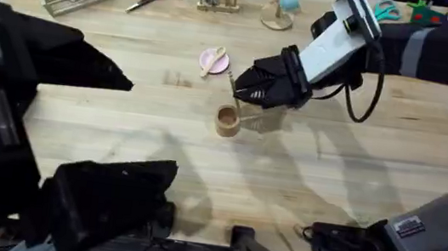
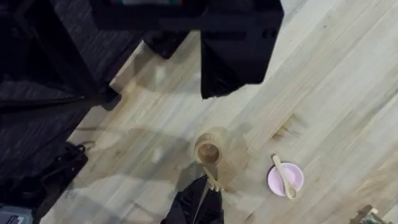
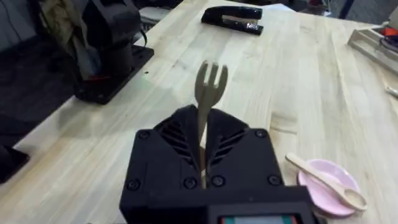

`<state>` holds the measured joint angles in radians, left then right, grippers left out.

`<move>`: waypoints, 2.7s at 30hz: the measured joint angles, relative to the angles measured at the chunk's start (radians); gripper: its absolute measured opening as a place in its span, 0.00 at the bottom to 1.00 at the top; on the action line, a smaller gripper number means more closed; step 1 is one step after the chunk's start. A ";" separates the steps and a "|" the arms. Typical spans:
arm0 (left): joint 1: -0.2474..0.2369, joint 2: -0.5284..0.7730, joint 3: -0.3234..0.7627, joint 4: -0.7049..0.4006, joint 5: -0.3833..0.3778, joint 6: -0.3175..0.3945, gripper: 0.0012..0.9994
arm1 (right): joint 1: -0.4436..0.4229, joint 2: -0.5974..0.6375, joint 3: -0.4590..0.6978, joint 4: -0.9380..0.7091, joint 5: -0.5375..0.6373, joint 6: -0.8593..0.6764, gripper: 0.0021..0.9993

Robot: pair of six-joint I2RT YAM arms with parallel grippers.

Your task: Pick up a utensil and set it on the pink plate, then put the other utensil in the container.

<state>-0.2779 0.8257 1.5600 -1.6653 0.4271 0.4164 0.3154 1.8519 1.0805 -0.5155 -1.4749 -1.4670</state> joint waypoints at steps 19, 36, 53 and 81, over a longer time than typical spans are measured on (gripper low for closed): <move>0.000 0.000 0.000 0.000 0.000 0.000 0.99 | 0.040 0.004 0.000 0.024 0.006 -0.015 0.03; 0.000 0.000 0.000 0.000 0.000 0.000 0.99 | 0.048 0.114 -0.002 0.054 0.009 -0.023 0.03; 0.000 0.000 0.000 0.000 0.000 0.000 0.99 | 0.048 0.156 -0.003 0.068 0.011 -0.026 0.06; 0.000 0.000 0.000 0.000 0.000 0.000 0.99 | 0.048 0.155 -0.003 0.071 0.013 -0.029 0.33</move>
<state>-0.2779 0.8256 1.5600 -1.6652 0.4271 0.4164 0.3637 2.0072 1.0771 -0.4446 -1.4620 -1.4960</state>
